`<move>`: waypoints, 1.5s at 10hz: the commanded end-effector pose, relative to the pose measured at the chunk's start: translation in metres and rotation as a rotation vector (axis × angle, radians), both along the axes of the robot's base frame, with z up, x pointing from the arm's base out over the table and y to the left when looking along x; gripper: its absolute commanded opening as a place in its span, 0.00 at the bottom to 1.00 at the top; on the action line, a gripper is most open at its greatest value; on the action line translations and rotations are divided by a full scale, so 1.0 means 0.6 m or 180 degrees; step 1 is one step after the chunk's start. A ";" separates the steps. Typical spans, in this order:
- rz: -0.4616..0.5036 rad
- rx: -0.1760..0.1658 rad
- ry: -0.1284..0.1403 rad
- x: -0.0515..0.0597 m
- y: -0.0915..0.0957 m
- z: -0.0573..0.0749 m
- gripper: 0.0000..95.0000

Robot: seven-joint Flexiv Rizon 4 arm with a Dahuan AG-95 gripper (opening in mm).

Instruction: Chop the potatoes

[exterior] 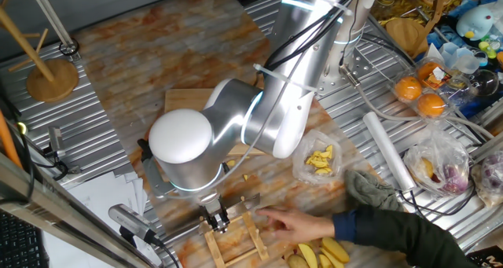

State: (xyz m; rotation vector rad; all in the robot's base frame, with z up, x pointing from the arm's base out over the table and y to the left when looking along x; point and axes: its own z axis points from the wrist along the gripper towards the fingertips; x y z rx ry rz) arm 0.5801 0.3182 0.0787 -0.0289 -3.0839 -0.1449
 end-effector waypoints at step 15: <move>0.0356 -0.0127 0.0307 -0.248 -0.293 0.136 0.00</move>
